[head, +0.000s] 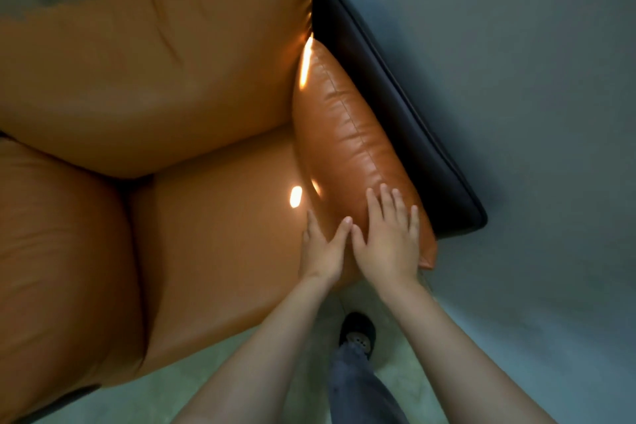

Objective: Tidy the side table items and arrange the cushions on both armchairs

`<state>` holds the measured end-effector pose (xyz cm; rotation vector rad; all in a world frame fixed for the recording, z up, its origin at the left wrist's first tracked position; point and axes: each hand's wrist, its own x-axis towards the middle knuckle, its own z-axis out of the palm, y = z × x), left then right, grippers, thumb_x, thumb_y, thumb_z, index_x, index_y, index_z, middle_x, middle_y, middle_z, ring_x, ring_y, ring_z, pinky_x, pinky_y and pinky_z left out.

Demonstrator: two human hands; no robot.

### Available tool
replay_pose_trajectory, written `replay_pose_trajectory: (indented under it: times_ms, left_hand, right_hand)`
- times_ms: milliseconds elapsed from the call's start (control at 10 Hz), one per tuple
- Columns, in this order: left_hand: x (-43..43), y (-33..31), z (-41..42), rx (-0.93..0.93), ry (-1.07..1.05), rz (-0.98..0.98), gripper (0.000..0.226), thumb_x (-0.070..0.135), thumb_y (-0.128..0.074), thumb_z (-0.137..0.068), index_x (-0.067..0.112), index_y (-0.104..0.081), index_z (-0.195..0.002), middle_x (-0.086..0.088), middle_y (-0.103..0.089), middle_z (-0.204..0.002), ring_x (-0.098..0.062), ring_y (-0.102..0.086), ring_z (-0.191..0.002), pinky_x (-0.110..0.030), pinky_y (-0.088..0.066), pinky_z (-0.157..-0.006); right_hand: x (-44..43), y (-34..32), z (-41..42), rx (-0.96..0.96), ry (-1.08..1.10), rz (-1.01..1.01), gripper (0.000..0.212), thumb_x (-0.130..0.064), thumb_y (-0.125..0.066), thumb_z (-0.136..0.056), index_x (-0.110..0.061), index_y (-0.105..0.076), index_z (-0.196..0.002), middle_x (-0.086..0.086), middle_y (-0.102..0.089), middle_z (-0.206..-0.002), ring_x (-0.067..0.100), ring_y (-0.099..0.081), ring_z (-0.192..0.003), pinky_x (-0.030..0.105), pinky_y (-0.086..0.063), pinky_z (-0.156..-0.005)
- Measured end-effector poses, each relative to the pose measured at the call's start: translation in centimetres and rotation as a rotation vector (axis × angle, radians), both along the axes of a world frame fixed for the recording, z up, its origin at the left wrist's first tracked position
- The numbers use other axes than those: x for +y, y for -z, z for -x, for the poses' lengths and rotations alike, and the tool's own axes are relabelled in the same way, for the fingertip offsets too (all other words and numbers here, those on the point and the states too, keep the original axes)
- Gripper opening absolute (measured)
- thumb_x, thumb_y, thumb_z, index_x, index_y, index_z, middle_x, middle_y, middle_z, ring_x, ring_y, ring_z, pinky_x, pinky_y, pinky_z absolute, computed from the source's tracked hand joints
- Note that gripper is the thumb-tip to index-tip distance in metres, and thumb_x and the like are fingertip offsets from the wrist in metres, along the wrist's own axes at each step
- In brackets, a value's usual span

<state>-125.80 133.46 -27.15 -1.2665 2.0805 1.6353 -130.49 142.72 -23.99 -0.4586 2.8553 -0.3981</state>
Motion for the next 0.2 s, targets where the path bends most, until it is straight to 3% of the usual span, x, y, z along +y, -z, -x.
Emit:
replay_pose_trajectory:
  times_ms: [200]
  left_hand:
    - [-8.5,-7.3,-9.7,-0.123,0.318,0.549,0.087,0.070,-0.038,-0.086,0.026,-0.003,-0.152,0.001,-0.008,-0.160,-0.020,-0.012,-0.146,-0.040,-0.019,-0.115]
  right_hand:
    - [-4.6,-6.3,-6.5,0.011,-0.244,-0.082,0.065,-0.042,-0.043,-0.095,-0.019,-0.018,-0.151,0.004,-0.010,-0.160,0.021,0.000,-0.148,0.043,0.003,-0.118]
